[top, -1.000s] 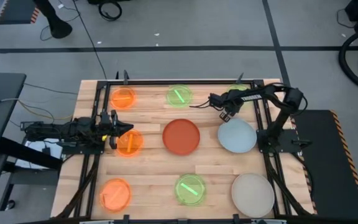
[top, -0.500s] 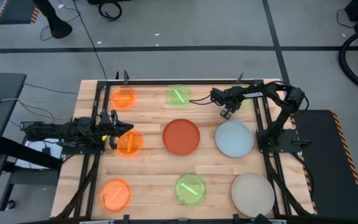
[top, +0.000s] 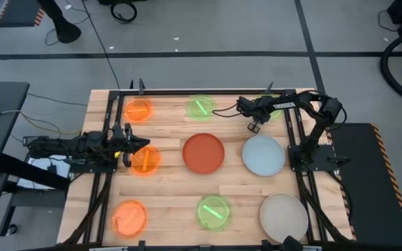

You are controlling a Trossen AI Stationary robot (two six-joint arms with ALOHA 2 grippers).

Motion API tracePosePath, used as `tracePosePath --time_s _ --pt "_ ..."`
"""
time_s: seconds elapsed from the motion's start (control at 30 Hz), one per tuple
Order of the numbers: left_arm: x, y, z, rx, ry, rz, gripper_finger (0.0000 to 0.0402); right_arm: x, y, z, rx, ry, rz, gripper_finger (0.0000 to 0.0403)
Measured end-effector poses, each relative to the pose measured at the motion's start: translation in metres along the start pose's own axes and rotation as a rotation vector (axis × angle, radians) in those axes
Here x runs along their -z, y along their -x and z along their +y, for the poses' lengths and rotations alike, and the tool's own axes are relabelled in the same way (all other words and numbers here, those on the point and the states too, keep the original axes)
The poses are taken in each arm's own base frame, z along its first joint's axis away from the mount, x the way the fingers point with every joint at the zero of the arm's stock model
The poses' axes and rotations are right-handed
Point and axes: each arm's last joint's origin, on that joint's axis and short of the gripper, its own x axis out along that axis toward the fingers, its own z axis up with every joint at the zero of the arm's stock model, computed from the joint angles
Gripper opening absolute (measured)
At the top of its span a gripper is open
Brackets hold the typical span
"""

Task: Stack plastic plates
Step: Stack the top right green plate on top of the top green plate

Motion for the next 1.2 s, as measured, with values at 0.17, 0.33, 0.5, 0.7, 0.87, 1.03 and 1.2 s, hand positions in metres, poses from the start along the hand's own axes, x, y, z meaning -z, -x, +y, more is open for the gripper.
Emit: tracePosePath --time_s 0.17,0.33,0.5,0.7,0.87,1.03,1.2 --pt "0.000 0.000 0.000 0.000 0.000 0.000 0.0027 0.000 0.000 0.000 0.000 -0.002 -0.004 0.0009" --pt "0.000 0.000 0.000 0.000 0.000 0.000 0.0027 0.001 0.004 0.007 0.011 0.025 -0.005 0.0009" --pt "0.000 0.000 0.000 0.000 0.000 0.000 0.0027 0.006 0.014 0.019 0.032 0.069 0.003 0.0008" --pt "0.000 0.000 0.000 0.000 0.000 0.000 0.0027 0.017 0.039 0.033 0.031 0.098 -0.032 0.0008" --pt "0.000 0.000 0.000 -0.001 0.000 0.000 0.0027 0.020 0.072 0.041 0.039 0.147 -0.096 0.0008" --pt "0.000 0.000 0.000 0.000 0.000 0.000 0.0027 0.015 0.115 0.052 0.063 0.223 -0.206 0.0008" --pt "0.000 0.000 0.000 0.000 0.000 0.000 0.0027 0.011 0.161 0.069 0.087 0.343 -0.372 0.0008"
